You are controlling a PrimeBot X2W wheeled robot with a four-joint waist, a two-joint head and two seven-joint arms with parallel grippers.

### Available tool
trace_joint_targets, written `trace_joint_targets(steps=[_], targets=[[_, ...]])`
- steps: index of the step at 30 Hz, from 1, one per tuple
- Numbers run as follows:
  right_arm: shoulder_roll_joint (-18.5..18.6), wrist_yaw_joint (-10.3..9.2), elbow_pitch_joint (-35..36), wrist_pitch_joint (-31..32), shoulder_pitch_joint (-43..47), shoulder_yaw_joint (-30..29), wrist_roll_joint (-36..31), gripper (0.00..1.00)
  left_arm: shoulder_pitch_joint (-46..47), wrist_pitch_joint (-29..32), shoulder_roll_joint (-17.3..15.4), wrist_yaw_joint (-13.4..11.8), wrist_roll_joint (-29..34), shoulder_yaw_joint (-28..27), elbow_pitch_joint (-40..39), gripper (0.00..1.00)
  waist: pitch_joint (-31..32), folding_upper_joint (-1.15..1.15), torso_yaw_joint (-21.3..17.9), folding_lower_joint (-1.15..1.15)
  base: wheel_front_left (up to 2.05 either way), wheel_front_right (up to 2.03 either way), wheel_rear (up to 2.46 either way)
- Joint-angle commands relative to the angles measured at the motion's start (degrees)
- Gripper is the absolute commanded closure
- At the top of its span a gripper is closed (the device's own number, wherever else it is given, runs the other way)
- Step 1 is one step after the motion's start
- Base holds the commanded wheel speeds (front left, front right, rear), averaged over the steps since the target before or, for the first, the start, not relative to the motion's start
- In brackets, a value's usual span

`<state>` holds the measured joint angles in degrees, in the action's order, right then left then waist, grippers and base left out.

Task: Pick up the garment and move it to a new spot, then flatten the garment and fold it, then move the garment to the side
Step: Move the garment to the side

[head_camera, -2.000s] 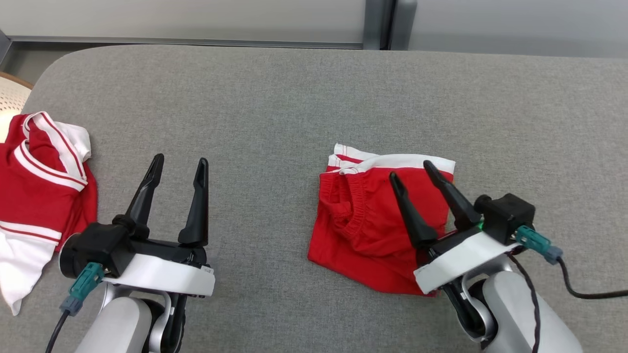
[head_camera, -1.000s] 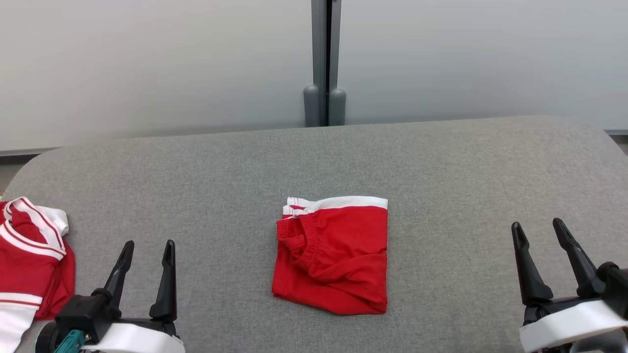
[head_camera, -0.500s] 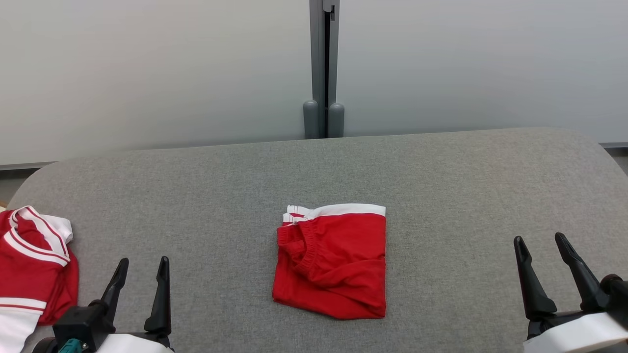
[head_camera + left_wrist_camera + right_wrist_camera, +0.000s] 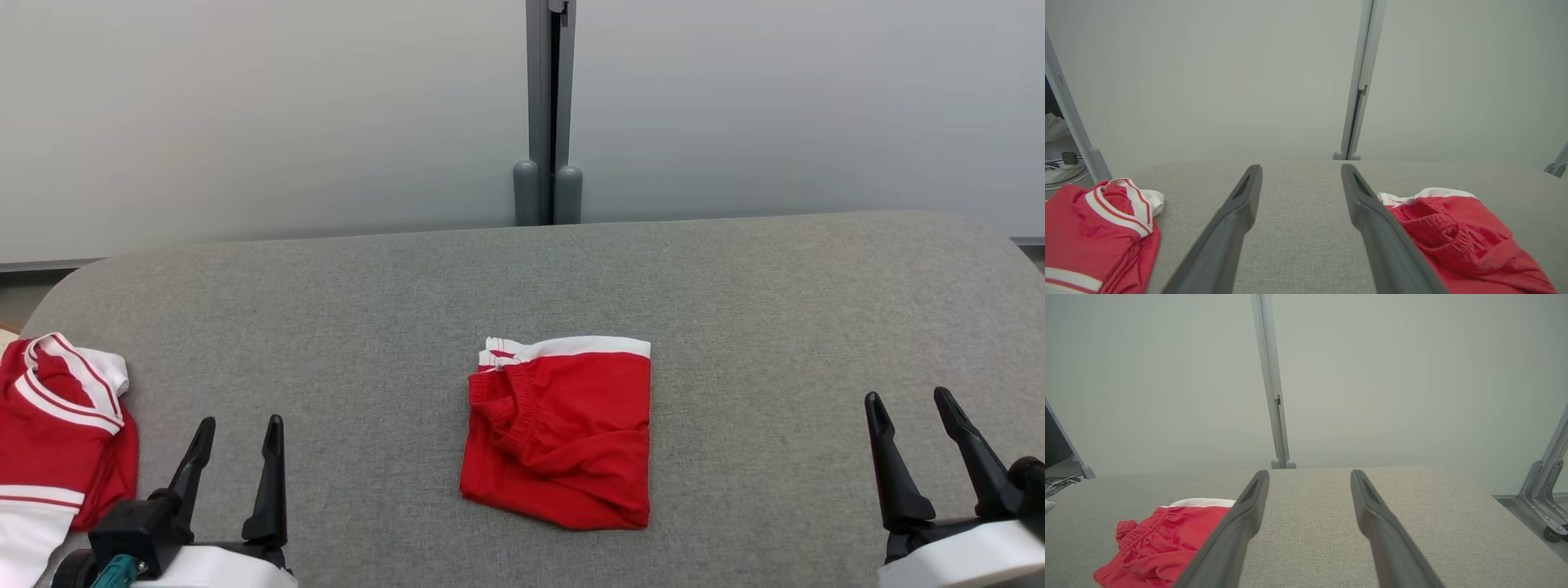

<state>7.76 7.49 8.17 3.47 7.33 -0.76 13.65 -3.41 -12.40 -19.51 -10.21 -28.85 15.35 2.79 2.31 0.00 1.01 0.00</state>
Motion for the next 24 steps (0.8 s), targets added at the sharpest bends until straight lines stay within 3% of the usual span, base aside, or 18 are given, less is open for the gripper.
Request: trace_joint_targets(steps=[1,6,13,24], targets=[[0.2,0.00,0.2,-0.2,0.0,-0.1,-0.1,0.00,0.9,-0.4,-0.4,-0.2,0.1,-0.1,-0.2,0.00,-0.2,0.00,0.3,0.00,0.00,0.00,0.00],[0.5,0.00,0.0,0.6,-0.9,-0.9,-1.0,0.00,3.0,-0.7,0.2,0.1,0.6,0.5,-1.2,0.00,-2.0,0.00,2.4,0.00,0.00,0.00,0.00],[1.1,0.00,-3.7,1.3,-5.9,0.9,-1.6,0.00,10.2,-1.6,2.4,1.7,1.3,1.5,-2.7,0.00,-10.0,0.00,8.4,0.00,0.00,0.00,0.00],[-1.4,0.00,-25.3,-0.3,-13.4,8.1,1.6,0.00,17.4,-2.8,7.7,5.2,3.4,-0.2,-1.2,0.00,-15.9,0.00,15.3,0.00,0.00,0.00,0.00]])
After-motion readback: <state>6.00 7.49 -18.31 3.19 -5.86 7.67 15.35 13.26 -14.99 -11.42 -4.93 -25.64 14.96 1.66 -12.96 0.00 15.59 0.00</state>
